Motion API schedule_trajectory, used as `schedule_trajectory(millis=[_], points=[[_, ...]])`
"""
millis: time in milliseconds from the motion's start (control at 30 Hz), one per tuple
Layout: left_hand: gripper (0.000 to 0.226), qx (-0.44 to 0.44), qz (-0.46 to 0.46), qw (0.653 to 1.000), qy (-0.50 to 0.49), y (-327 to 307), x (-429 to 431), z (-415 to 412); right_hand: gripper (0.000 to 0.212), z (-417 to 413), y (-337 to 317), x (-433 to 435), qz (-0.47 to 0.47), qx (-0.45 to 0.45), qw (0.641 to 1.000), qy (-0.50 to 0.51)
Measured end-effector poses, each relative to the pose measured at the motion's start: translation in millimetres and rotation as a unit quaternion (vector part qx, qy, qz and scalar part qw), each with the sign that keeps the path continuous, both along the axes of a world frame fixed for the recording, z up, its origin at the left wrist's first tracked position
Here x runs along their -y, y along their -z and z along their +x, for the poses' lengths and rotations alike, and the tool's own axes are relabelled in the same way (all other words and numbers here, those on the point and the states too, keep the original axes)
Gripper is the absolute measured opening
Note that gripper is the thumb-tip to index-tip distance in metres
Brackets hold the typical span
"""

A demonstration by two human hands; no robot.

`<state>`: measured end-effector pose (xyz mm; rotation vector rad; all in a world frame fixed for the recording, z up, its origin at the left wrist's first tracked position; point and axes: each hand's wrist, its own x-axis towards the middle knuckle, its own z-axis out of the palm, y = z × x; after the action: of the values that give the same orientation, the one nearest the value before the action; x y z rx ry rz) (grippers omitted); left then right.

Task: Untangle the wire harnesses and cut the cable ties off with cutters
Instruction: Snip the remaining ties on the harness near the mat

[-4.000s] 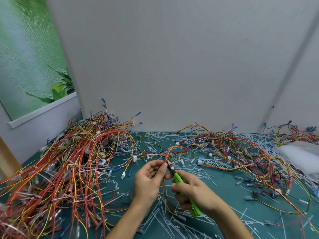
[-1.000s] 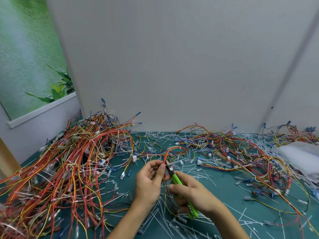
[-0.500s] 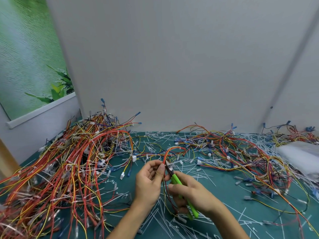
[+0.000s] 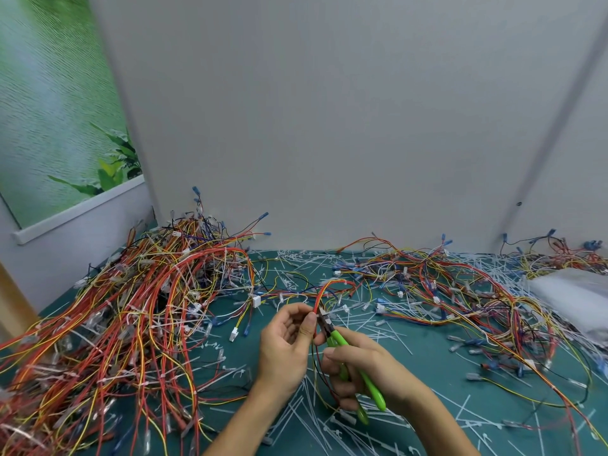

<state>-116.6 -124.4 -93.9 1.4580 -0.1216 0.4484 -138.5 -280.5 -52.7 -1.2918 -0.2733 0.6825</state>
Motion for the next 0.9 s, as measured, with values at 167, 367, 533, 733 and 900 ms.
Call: schedule_trajectory(millis=[167,367,533,733,900], points=[[0.011,0.026,0.052,0.998,-0.005,3.0,-3.0,1.9,0.032,-0.4,-0.7,1.3,-0.007,0.007,1.000,0.000],[0.009,0.050,0.105,0.993,-0.013,5.6,-7.1,1.6,0.031,-0.4,-1.8,2.4,-0.007,0.011,1.000,0.004],[0.005,0.028,0.099,0.995,-0.012,6.1,-4.7,0.6,0.033,0.5,-1.0,-0.4,-0.008,-0.005,1.000,0.005],[0.005,0.027,0.109,0.994,-0.007,5.3,-6.4,0.4,0.033,-0.6,-0.7,1.0,-0.021,0.008,1.000,0.011],[0.005,0.029,0.121,0.992,-0.004,4.1,-6.9,-0.1,0.032,0.7,-1.1,2.5,-0.019,-0.005,1.000,0.009]])
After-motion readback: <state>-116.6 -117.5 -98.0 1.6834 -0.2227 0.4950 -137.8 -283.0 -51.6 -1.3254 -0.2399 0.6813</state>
